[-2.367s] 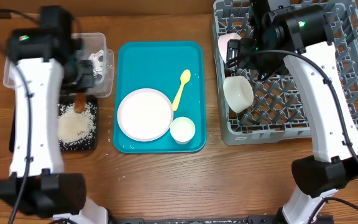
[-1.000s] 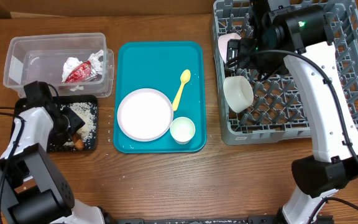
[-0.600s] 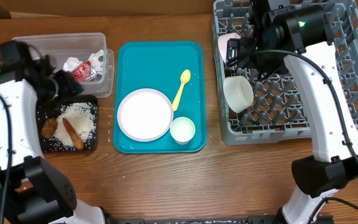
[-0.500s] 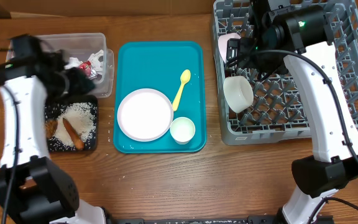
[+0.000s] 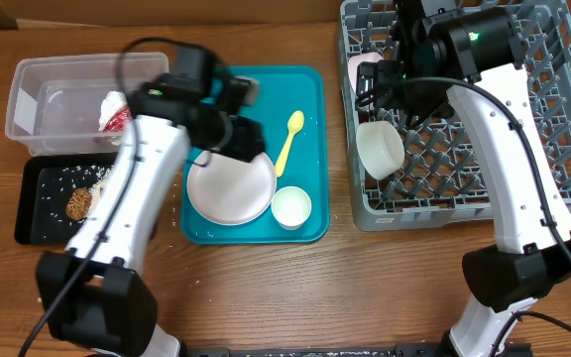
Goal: Sort waste into correct bins and load items into the dishwasher
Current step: 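Grasp the paper cup on the teal tray with the left gripper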
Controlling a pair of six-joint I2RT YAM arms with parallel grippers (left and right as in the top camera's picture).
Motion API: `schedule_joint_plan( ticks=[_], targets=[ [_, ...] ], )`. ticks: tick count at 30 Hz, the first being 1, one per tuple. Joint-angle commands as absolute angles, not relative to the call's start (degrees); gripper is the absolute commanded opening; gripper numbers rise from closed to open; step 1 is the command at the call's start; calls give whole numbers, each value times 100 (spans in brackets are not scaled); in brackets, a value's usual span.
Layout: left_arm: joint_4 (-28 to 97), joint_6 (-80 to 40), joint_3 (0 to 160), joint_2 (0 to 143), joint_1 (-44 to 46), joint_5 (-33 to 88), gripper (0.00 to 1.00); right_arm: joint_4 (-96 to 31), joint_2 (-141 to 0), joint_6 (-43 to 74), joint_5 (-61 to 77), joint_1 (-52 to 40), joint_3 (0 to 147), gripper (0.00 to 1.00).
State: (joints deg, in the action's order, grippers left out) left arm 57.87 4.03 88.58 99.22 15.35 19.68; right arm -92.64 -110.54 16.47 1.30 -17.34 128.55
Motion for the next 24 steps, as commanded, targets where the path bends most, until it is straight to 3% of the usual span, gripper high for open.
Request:
schedule_joint_plan(
  ticks=[1,11,24],
  targets=[
    [5540,294,8646,9981,2082,1492,59,-9299,-11083,1643,161,-1767,12857,100],
    [5874,233,8624,10785,2620,1441,38,-9397,-11083,1640,156,-1765,12857,100],
    [6687,217,8619,10855,2624,1441,38,-9319,-11107,1645,158,-1763,12857,100]
  ],
)
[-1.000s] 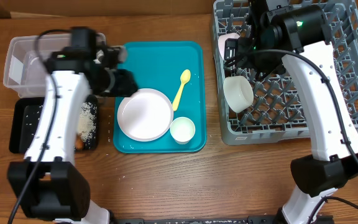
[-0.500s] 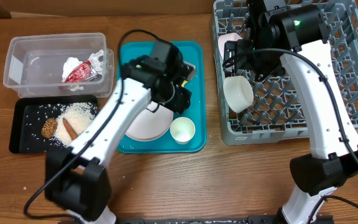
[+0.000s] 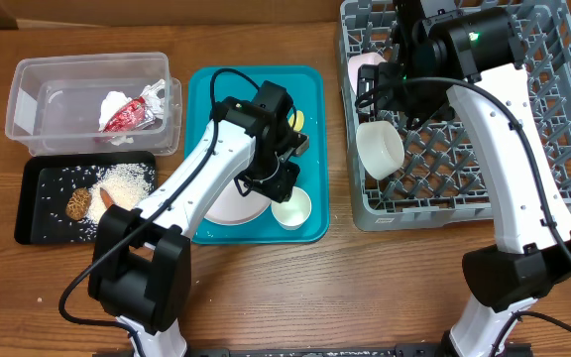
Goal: Sort waste into correct bins and load items into the dishwasher
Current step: 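Grasp the paper cup on the teal tray with the left gripper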
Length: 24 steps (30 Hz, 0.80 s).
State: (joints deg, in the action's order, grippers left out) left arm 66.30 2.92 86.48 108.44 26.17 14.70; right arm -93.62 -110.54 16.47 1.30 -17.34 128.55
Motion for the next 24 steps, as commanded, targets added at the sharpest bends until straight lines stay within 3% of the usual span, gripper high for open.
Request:
schedule_joint_plan(
  ticks=[1,8,11,13,16,24],
  targets=[
    [6685,217,8604,10855,2628,1441,38,-9319,-11107,1645,161,-1763,12857,100],
    [6296,115,8169,10855,2628,1441,36,-9325,-11120,1645,158,-1761,12857,100],
    [6097,-32,8038,10855,2628,1441,32,-9319,-11126,1645,158,-1761,12857,100],
    [6038,-47,8029,10855,2628,1441,25,-9319,-11124,1645,158,-1761,12857,100],
    [5953,-143,8042,10855,2628,1441,4,-9317,-11124,1645,158,-1761,12857,100],
    [6598,-167,9150,10853,2296,1481,4,-9249,-11124,1636,370,-1761,12857,100]
  ],
)
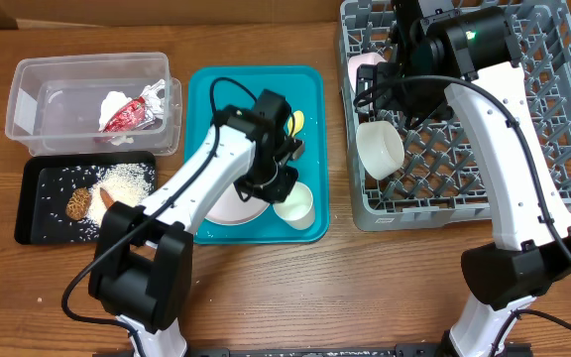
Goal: Sort waste into correct bins and load items into the dishwasher
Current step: 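Grasp the paper cup on the teal tray with the left gripper, then hand the paper cup from the left gripper to the right gripper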
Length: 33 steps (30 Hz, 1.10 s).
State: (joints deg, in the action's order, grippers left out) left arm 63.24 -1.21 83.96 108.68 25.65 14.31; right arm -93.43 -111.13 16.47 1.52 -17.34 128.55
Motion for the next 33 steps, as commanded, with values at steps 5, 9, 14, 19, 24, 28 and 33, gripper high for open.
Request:
schedule_joint_plan(
  ticks=[5,9,14,19,24,28,33],
  targets=[
    [7050,156,10103,10853,1601,2259,4,-8875,-11124,1140,1406,-1761,12857,100],
    [6908,364,10368,10853,867,3841,4,-8442,-11124,840,2182,-1761,12857,100],
    [6858,921,10366,10855,45,6097,4,-7664,-11126,395,3485,-1761,12857,99],
    [6923,1313,10366,10855,-375,7520,4,-6928,-11126,-185,4788,-1761,12855,99],
    [6914,1549,10366,10855,-462,8534,4,-6823,-11198,-716,5553,-1761,12855,97],
    [6899,1551,10366,10855,-471,8840,4,-6866,-11375,-1490,6565,-1761,12807,97],
    [6834,1546,10366,10855,-489,9059,4,-6834,-11657,-2003,7526,-1761,12696,97]
  ],
)
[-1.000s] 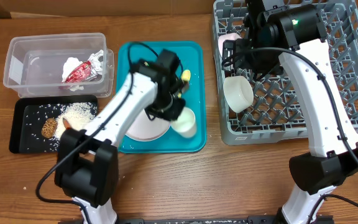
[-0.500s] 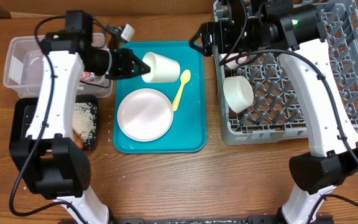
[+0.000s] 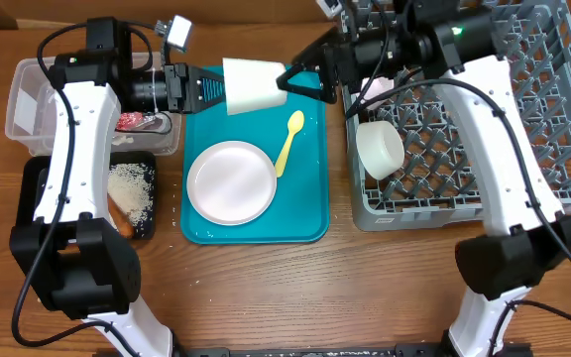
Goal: Sort waste into correct bins and load items into the dishwasher
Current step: 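Hand the paper cup from the left gripper to the right gripper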
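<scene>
A white cup [image 3: 253,85] hangs on its side above the back of the teal tray [image 3: 308,224]. My left gripper [image 3: 218,87] is shut on the cup's left end. Reaching in from the right, my right gripper [image 3: 287,79] is open, its fingertips at the cup's right end. A white plate [image 3: 229,182] and a yellow spoon [image 3: 287,143] lie on the tray. The grey dish rack [image 3: 484,169] at the right holds another white cup [image 3: 380,149] and a pink item [image 3: 370,89].
At the back left a clear bin [image 3: 28,99] holds a red-and-white wrapper [image 3: 139,121]. In front of it a black tray [image 3: 38,198] carries rice and food scraps. The left arm crosses over both.
My left gripper has gone from the tray's front right, where it held the small cup, to above the tray's back with the cup raised. My right gripper has come left from the rack to the cup.
My left gripper first hung over the plate near the clear bin. Then it was down at the small cup on the tray's front right, then held it tilted. Now the cup is up between both grippers, with the right one off the rack.
</scene>
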Controlling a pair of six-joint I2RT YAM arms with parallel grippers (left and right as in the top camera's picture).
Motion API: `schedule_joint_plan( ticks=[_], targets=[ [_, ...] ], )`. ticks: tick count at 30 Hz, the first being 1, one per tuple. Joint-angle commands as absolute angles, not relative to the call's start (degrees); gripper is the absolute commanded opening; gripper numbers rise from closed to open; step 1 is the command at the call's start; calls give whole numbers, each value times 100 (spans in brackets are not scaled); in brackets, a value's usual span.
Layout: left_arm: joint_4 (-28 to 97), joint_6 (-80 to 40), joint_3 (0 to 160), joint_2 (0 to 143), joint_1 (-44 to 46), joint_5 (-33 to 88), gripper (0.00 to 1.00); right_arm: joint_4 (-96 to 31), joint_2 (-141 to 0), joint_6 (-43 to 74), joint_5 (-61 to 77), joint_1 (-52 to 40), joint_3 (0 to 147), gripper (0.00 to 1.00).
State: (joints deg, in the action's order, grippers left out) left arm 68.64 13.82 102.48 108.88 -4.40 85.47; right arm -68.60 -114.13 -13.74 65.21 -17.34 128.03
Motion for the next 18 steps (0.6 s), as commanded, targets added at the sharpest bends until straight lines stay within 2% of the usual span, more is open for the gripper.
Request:
schedule_joint_plan(
  ticks=[1,18],
  targets=[
    [6834,1546,10366,10855,-486,9059,4,-6838,-11690,-2128,7666,-1761,12667,97],
    [6807,1634,10366,10855,-329,9045,4,-6580,-11708,-2145,7762,-1933,12637,77]
  ],
)
